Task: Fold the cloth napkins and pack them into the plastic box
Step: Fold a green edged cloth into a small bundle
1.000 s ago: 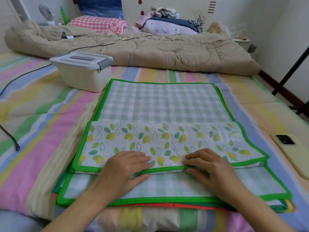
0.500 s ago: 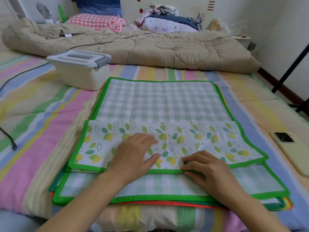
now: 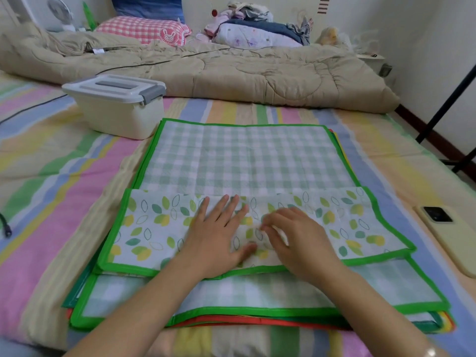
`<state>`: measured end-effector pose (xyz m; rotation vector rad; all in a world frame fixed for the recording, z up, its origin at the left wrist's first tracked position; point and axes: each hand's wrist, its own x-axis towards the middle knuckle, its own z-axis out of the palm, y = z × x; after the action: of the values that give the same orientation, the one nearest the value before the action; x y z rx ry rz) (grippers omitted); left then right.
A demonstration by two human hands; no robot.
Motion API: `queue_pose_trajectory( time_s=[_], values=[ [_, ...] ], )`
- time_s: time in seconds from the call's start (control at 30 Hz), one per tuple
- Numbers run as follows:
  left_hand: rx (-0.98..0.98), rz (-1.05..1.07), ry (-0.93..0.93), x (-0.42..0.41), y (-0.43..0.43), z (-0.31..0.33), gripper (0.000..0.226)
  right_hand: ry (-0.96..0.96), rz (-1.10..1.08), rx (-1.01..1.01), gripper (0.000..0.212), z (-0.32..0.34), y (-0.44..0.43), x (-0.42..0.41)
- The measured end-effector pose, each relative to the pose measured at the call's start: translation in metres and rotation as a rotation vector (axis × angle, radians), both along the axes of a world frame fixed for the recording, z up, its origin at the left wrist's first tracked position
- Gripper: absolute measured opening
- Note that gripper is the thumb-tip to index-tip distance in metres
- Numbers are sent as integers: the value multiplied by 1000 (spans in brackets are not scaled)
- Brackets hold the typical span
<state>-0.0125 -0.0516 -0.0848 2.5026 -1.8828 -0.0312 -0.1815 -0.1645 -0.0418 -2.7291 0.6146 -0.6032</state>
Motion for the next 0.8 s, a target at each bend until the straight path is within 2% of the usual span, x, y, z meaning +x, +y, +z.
queue_pose_trajectory(
  time_s=[0.07,0.17,0.23,0.3,0.43,0.5,0.8],
  values=[
    [-13,-2,-6,0,0,0,98,63,18,-31,44,-8,4,29],
    [-21,7,-17,0,1,-2,91,313,13,-2,78,-25,-1,51],
    [-30,5,-15,1,2,-3,93,400,-22,9,85,-35,-12,49],
    [-40,6,2,1,3,-4,98,427,-97,14,83,-39,-29,35],
    [-36,13,19,1,4,-4,96,513,-345,50,61,-35,-73,-10],
    [-26,14,15,1,4,-4,94,522,-417,66,62,-36,-82,-21],
    [-83,-2,136,14,11,1,95,471,-468,62,64,-44,-80,-21]
  ],
)
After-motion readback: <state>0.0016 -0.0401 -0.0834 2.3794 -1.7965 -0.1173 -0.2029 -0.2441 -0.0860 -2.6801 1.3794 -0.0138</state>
